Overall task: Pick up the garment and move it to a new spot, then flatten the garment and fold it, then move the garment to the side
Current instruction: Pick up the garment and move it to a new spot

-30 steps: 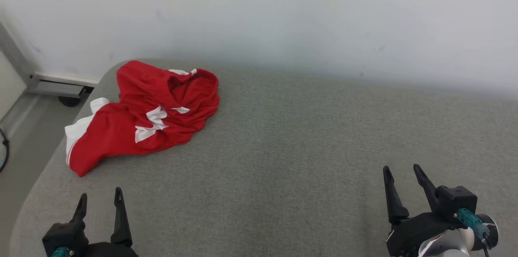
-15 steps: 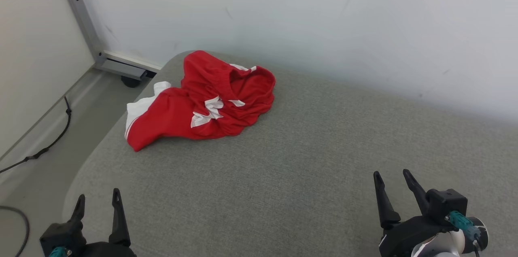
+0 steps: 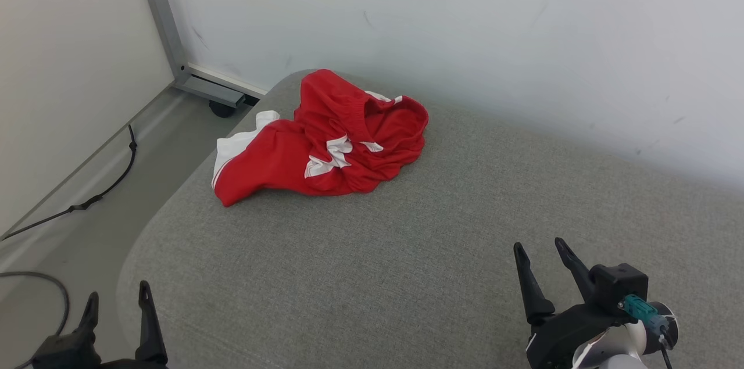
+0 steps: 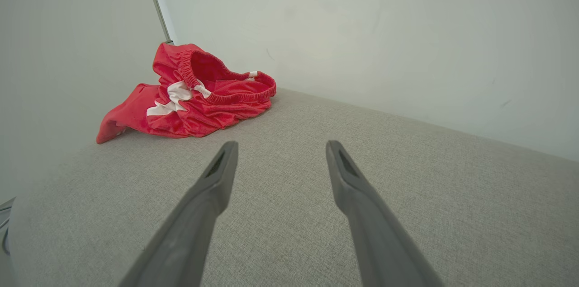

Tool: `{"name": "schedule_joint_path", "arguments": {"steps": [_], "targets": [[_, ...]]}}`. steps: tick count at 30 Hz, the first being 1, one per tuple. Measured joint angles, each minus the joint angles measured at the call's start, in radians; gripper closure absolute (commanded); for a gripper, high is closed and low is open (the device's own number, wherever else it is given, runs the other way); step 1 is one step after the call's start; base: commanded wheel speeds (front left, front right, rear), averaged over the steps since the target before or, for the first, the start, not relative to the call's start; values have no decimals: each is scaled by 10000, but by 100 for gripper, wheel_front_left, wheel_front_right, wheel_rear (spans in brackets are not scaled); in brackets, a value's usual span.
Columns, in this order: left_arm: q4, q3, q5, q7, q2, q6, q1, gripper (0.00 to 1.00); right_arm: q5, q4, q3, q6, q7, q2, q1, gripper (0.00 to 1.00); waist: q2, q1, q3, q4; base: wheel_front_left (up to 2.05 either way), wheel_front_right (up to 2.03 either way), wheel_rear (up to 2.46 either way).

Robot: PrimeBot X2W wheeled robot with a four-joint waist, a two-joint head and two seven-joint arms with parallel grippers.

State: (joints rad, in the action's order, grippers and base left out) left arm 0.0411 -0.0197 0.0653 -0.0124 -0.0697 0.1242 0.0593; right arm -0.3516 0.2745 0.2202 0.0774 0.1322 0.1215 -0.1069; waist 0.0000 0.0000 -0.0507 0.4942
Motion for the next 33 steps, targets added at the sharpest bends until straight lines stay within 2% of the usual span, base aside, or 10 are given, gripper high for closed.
{"name": "schedule_joint_path", "arguments": {"steps": [6, 9, 19, 24, 33], "targets": [[33, 79, 161, 134, 8, -21, -62, 0, -2, 136, -27, -71, 2, 10, -4, 0, 0, 0, -12, -29, 0, 0, 0], [171, 104, 389, 311, -31, -359, -464, 0, -2, 125, -21, -69, 2, 8, 10, 0, 0, 0, -12, -72, 0, 0, 0], [1438, 128, 1423, 957, -623, -1611, -3487, 0, 31, -113, 23, -69, -104, 184, 9, 0, 0, 1, 326, -391, 0, 0, 0], [2320, 255, 1496, 1244, -1078, -2153, -4981, 0, 104, -221, 58, -69, -197, 276, -61, 0, 0, 1, 582, -682, 0, 0, 0], [4366, 360, 2266, 1969, -1386, -2476, -7566, 0, 234, -483, 105, -86, -454, 522, -567, 0, 1, 1, 1127, -1339, 0, 0, 0]]}}
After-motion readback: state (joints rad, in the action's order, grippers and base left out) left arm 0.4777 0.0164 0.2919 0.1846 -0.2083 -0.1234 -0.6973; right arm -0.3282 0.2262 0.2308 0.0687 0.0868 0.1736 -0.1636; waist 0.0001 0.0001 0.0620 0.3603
